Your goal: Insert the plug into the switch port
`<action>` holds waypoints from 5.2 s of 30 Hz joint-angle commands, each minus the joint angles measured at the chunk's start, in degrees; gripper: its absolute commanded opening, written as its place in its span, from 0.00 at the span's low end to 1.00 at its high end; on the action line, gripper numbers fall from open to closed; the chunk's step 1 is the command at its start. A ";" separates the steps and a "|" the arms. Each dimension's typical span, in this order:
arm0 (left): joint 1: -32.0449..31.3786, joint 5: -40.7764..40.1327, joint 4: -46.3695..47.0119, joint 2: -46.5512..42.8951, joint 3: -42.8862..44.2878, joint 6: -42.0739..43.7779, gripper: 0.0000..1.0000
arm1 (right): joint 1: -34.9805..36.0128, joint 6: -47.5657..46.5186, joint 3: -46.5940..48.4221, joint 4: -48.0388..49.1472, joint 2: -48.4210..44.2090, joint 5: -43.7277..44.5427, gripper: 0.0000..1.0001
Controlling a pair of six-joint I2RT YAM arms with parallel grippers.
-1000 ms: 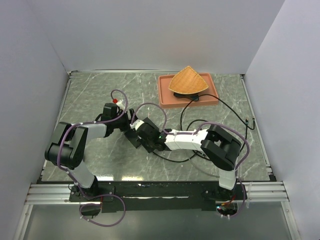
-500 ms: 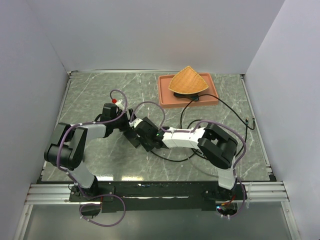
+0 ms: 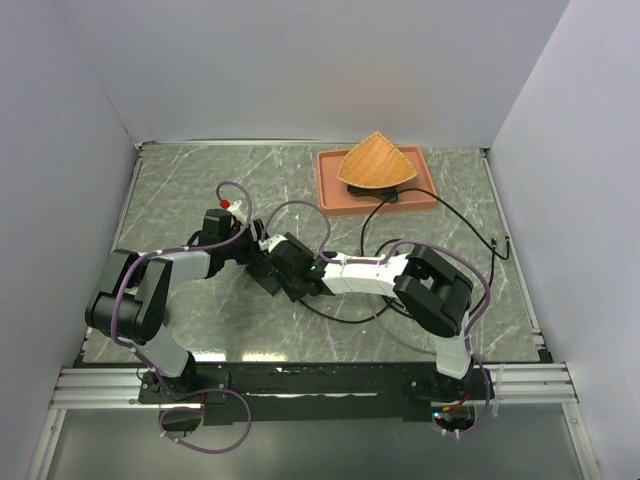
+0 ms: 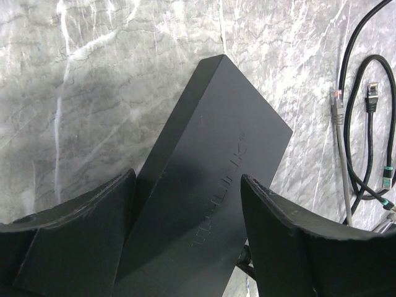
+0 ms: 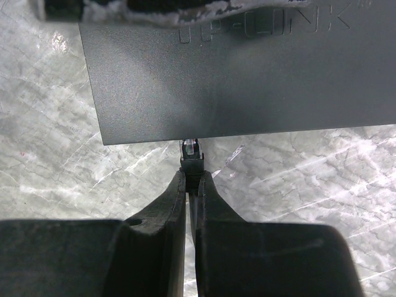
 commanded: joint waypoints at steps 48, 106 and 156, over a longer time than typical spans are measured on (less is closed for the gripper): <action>-9.27 4.91 -8.55 -1.06 -2.88 -3.07 0.58 | -6.42 2.91 15.50 14.81 3.32 -5.13 0.00; -4.35 -11.97 -11.71 -14.86 14.88 -10.72 0.96 | -19.07 5.20 -11.30 -6.12 -20.15 11.40 0.68; -4.35 -12.94 -13.74 -13.80 14.96 -8.17 0.96 | -26.11 -8.15 -6.29 8.04 -76.48 5.68 0.00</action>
